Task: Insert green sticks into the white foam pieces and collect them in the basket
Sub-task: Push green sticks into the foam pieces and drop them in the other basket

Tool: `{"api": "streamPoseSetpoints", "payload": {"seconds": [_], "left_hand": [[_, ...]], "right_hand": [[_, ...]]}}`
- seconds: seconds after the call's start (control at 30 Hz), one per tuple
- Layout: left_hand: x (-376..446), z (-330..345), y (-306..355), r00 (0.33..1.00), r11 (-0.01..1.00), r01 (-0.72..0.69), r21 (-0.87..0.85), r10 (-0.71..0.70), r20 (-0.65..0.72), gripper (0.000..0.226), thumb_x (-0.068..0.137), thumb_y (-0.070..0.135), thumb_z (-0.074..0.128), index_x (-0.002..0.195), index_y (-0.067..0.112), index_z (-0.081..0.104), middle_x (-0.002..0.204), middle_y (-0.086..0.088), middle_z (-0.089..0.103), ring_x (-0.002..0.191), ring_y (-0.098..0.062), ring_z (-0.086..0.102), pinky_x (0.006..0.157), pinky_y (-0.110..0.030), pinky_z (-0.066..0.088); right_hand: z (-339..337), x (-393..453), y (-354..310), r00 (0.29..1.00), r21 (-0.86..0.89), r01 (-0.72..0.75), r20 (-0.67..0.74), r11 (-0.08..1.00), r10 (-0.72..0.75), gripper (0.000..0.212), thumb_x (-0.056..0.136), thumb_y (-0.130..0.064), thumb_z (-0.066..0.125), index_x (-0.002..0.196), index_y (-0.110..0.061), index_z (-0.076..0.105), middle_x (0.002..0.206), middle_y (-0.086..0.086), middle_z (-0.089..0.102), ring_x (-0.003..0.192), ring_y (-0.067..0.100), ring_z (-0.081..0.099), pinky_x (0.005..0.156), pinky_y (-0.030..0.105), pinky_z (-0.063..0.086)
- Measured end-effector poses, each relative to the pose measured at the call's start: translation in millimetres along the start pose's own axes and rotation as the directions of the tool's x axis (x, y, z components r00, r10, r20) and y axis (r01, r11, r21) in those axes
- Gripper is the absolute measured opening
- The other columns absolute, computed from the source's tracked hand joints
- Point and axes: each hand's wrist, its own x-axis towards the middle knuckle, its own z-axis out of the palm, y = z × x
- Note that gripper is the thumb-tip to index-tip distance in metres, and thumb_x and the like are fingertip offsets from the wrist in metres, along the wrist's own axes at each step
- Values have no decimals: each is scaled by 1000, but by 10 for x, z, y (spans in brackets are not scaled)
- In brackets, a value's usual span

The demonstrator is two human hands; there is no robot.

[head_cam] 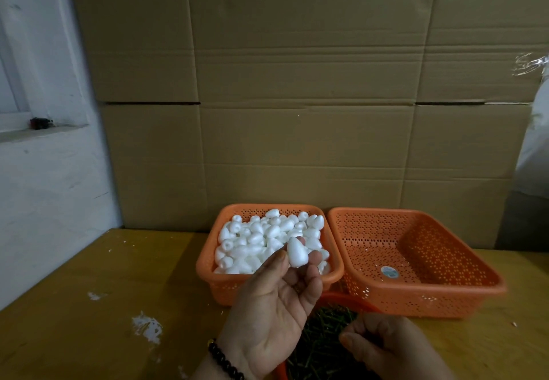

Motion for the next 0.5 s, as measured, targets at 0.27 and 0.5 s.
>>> {"api": "streamPoseSetpoints", "payload": {"seconds": [0.27,0.5], "left_hand": [[8,-16,1,993,985,109,-132,-113,-27,42,78,16,61,113,-6,66,105,-20,68,76,-24,69,58,-31,58],[32,-41,9,983,962,164,-219,-178,-49,36,86,19,56,109,-5,68,108,-17,70,78,-26,70,62,-33,58]], "right_hand": [[2,1,-13,1000,-10,-4,-4,1000,4,23,80,-29,73,60,-35,64,65,-19,67,62,-4,62,58,10,42],[-15,-1,1,997,122,-80,11,989,79,15,82,-24,71,68,-19,68,63,-2,70,53,6,62,56,19,49]]}}
